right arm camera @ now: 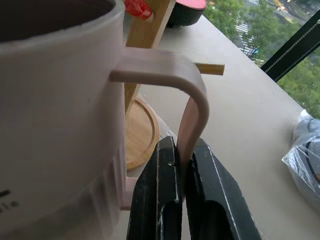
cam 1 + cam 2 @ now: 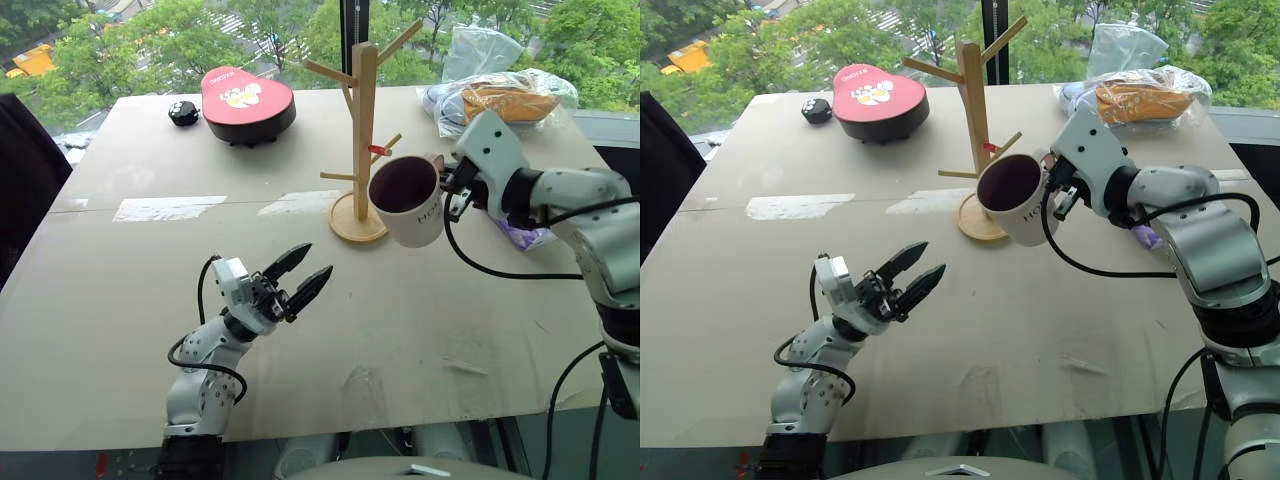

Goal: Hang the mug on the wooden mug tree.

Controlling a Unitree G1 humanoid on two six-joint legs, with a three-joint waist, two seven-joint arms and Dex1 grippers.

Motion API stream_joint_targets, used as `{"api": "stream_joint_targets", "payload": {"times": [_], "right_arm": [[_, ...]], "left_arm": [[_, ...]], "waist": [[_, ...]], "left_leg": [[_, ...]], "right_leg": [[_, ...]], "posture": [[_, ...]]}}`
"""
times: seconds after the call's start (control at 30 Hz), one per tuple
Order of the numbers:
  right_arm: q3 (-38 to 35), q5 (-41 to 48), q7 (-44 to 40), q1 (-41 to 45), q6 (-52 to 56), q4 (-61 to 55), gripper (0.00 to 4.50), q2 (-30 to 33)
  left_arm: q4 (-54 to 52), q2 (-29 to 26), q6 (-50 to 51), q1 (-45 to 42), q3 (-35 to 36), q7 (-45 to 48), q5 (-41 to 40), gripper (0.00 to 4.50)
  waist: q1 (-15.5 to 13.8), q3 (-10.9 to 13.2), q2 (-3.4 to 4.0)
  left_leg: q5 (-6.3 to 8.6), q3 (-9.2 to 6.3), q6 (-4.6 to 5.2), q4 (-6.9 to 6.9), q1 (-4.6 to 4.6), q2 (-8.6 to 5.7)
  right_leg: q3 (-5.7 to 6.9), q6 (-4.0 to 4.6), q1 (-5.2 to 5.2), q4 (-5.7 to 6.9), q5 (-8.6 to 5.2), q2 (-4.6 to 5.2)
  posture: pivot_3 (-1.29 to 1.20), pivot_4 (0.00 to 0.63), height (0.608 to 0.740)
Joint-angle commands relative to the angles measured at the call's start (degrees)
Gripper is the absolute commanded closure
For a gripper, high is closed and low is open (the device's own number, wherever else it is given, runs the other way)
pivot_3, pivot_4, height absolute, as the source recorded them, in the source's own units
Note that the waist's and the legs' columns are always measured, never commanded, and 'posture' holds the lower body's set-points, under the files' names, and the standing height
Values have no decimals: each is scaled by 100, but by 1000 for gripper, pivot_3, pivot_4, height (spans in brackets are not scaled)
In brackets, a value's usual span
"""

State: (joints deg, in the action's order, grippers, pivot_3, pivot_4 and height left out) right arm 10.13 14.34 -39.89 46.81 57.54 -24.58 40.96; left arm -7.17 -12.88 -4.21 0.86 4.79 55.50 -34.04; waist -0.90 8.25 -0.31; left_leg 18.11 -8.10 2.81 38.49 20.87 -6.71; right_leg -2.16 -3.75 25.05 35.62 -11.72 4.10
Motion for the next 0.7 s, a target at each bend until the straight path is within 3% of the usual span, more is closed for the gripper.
{"api": "stream_joint_targets", "payload": {"times": [0.03,0.2,0.7], "right_arm": [[249,123,-328,807,384,-288,4478,226],[658,97,-367,1502,629,81,4478,14],[1316,-342,-284,2220,401,1258,4478,-501]], "left_arm": [[107,280,-405,-248,33,81,-149,1360],[189,458,-645,-510,46,6,-66,1360],[63,388,-933,-252,204,-386,75,1360]], "waist": [[1,1,-5],[17,-2,-11],[9,-3,-12]], "left_leg": [[0,0,1,0,6,-4],[0,-2,1,-2,7,-3],[-1,1,0,0,8,-4]], "right_leg": [[0,-1,4,0,0,4],[3,0,8,-1,0,3],[0,0,15,11,0,0]], "posture": [[0,150,740],[0,150,740],[0,150,740]]}}
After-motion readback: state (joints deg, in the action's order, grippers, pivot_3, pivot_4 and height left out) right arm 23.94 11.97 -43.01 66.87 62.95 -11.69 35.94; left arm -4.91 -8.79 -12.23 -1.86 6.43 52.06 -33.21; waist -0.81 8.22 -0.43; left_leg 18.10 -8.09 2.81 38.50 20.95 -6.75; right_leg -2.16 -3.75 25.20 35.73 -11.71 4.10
